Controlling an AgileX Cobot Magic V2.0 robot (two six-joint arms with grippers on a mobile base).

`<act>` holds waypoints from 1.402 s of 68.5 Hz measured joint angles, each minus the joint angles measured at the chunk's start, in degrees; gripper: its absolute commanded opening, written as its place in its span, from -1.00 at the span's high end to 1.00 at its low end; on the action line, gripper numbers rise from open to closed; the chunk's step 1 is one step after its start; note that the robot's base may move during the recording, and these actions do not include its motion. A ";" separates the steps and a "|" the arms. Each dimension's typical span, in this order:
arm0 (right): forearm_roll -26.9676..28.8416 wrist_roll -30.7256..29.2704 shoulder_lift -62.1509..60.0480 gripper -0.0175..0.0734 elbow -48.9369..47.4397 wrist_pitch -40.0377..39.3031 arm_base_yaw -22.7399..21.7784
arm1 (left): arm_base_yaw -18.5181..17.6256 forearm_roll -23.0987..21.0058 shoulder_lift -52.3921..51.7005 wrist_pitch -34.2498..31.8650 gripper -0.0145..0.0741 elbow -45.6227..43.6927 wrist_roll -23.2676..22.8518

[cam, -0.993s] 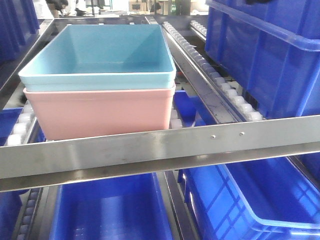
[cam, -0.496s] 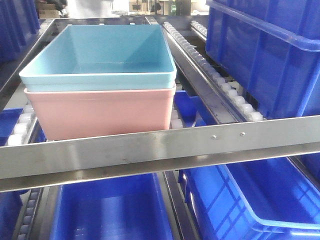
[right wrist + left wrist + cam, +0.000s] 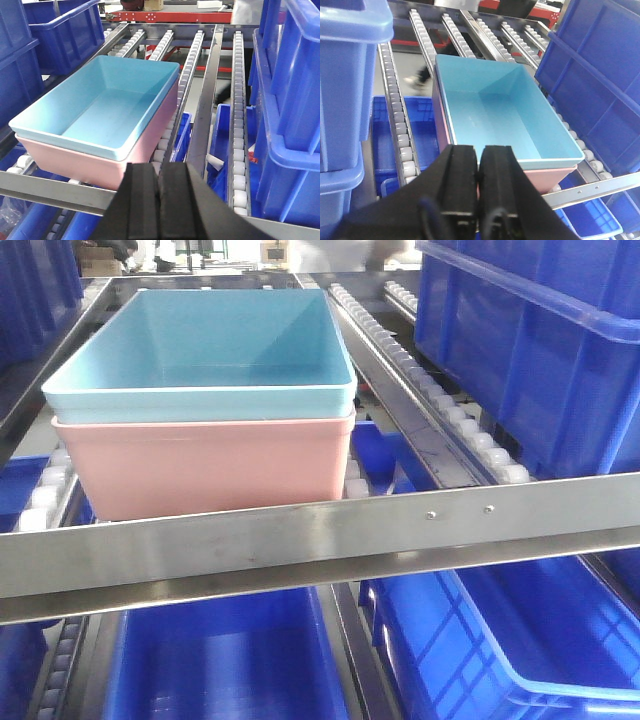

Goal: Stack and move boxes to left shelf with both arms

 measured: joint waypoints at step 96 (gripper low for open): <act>0.13 0.00 -0.09 0.51 0.00 0.20 0.00 | 23.23 -12.99 -18.76 -20.05 0.68 35.44 15.50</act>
